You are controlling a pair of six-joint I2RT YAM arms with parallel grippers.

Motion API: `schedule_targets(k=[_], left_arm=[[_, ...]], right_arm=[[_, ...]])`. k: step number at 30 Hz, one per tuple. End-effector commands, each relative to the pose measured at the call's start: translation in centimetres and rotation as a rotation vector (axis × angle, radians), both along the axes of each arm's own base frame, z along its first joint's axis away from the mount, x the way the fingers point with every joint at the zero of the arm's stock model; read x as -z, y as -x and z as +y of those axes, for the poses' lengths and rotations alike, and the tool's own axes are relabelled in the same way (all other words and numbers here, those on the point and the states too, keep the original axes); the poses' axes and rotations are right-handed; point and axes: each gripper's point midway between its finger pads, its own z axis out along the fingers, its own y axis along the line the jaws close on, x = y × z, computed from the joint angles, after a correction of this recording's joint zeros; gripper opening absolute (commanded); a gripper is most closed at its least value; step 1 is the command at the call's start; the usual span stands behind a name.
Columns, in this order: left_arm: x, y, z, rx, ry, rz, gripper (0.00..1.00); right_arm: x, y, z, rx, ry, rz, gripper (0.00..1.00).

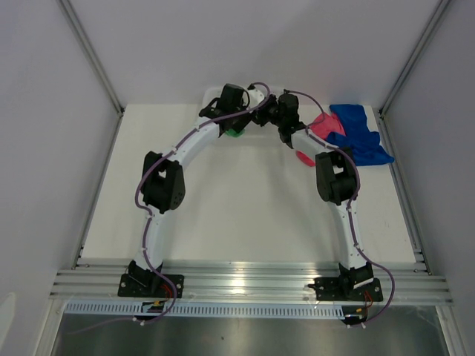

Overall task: Roll the towels
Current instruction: Place the rolled towel into the container

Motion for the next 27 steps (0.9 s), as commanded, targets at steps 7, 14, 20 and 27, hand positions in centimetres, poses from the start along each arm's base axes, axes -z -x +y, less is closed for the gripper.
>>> schedule_targets(k=[7, 14, 20, 27], left_arm=[[-8.4, 2.7, -3.7, 0.137, 0.240, -0.001, 0.71], [-13.1, 4.2, -3.3, 0.150, 0.353, 0.019, 0.73], [-17.0, 6.1, -1.2, 0.161, 0.481, 0.082, 0.75], [-16.7, 7.2, 1.1, 0.184, 0.512, 0.155, 0.77]], right_arm=[[-2.4, -0.1, -0.4, -0.013, -0.012, -0.120, 0.00], [-3.4, 0.1, -0.6, -0.063, -0.008, -0.219, 0.00], [-5.6, 0.9, -1.2, -0.139, 0.006, -0.363, 0.00], [-6.6, 1.6, -1.4, -0.183, 0.020, -0.452, 0.00]])
